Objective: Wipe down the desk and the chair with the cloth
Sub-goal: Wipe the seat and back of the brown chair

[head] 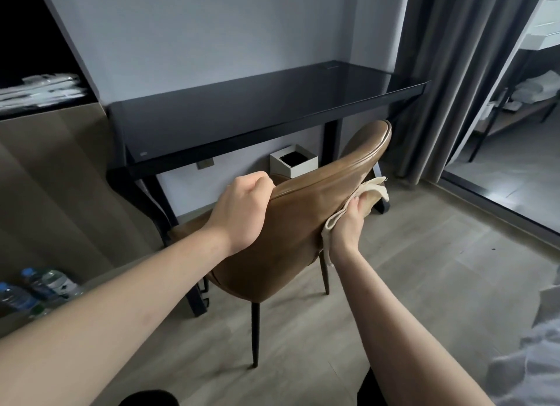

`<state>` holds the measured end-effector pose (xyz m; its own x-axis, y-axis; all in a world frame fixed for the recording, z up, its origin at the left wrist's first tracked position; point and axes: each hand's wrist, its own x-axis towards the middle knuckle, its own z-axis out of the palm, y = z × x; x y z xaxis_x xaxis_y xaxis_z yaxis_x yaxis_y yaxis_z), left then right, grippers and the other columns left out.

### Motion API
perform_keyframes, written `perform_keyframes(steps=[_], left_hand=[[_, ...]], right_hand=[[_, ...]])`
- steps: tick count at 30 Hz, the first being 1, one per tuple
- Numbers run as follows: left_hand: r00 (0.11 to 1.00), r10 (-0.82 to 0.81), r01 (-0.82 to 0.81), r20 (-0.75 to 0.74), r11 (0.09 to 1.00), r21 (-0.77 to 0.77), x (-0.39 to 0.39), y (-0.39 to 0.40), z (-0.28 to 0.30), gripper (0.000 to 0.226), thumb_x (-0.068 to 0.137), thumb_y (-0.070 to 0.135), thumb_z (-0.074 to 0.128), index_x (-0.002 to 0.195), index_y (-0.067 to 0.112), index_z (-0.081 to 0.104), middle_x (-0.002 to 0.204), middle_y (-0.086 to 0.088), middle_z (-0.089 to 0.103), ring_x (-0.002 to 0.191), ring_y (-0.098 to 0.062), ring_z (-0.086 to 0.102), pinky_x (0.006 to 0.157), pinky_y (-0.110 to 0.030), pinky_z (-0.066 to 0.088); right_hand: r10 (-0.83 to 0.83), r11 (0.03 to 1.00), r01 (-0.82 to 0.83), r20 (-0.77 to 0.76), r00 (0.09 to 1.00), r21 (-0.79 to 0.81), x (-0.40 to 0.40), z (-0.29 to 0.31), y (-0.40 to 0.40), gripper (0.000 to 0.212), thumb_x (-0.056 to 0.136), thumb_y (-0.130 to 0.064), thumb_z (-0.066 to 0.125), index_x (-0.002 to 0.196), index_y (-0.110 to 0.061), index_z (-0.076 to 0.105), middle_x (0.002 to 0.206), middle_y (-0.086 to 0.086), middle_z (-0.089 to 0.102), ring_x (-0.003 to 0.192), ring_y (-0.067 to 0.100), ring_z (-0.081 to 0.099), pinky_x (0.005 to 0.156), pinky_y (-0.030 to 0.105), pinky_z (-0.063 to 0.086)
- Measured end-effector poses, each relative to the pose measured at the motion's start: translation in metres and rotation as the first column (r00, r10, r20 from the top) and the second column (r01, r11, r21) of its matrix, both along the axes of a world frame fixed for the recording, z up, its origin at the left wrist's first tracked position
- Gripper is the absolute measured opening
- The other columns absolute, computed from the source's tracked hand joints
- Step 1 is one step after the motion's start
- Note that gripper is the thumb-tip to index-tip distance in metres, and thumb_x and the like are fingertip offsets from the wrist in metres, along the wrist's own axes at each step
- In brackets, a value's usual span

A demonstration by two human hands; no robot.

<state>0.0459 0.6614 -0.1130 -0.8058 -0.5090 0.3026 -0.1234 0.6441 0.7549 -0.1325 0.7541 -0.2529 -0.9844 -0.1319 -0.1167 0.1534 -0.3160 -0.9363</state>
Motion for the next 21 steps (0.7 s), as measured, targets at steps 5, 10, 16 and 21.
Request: perform_keyframes(steps=[5,10,16,21], left_hand=[[1.000,0.001,-0.001,0.009,1.000,-0.003,0.000,0.001,0.002,0.049,0.092,0.041,0.029,0.082,-0.004,0.046,0.077,-0.019,0.051,0.072,-0.027,0.047,0.067,-0.042,0.039],[1.000,0.010,-0.010,0.019,1.000,0.009,0.002,0.003,0.004,0.047,0.091,0.040,0.029,0.080,-0.002,0.045,0.075,-0.017,0.051,0.071,-0.021,0.045,0.066,-0.041,0.038],[0.999,0.020,-0.020,0.038,1.000,0.007,0.003,0.006,0.005,0.047,0.091,0.043,0.027,0.076,0.002,0.045,0.074,-0.012,0.049,0.070,-0.019,0.046,0.065,-0.033,0.035],[0.999,0.035,-0.035,0.035,0.999,0.008,0.003,0.005,0.004,0.051,0.091,0.043,0.027,0.081,-0.002,0.049,0.077,-0.014,0.053,0.073,-0.020,0.048,0.067,-0.035,0.037]], right_hand=[[0.037,0.998,-0.040,0.080,0.996,0.039,-0.003,-0.010,0.001,0.049,0.116,-0.041,0.030,0.165,-0.041,0.032,0.147,-0.014,0.048,0.139,0.013,0.045,0.108,0.032,0.029],[0.065,0.994,-0.073,0.097,0.993,0.084,0.034,-0.004,0.000,0.059,0.112,-0.040,0.035,0.169,-0.026,0.025,0.153,-0.004,0.045,0.138,0.019,0.046,0.110,0.036,0.034],[0.060,0.998,-0.063,0.165,0.984,0.010,0.096,0.004,-0.005,0.052,0.112,-0.043,0.035,0.162,-0.055,0.026,0.156,-0.013,0.048,0.138,0.017,0.049,0.125,0.047,0.031],[0.049,0.999,-0.051,0.125,0.991,0.015,0.094,0.008,-0.006,0.051,0.114,-0.038,0.033,0.165,-0.043,0.028,0.164,-0.006,0.043,0.146,0.021,0.046,0.128,0.050,0.029]])
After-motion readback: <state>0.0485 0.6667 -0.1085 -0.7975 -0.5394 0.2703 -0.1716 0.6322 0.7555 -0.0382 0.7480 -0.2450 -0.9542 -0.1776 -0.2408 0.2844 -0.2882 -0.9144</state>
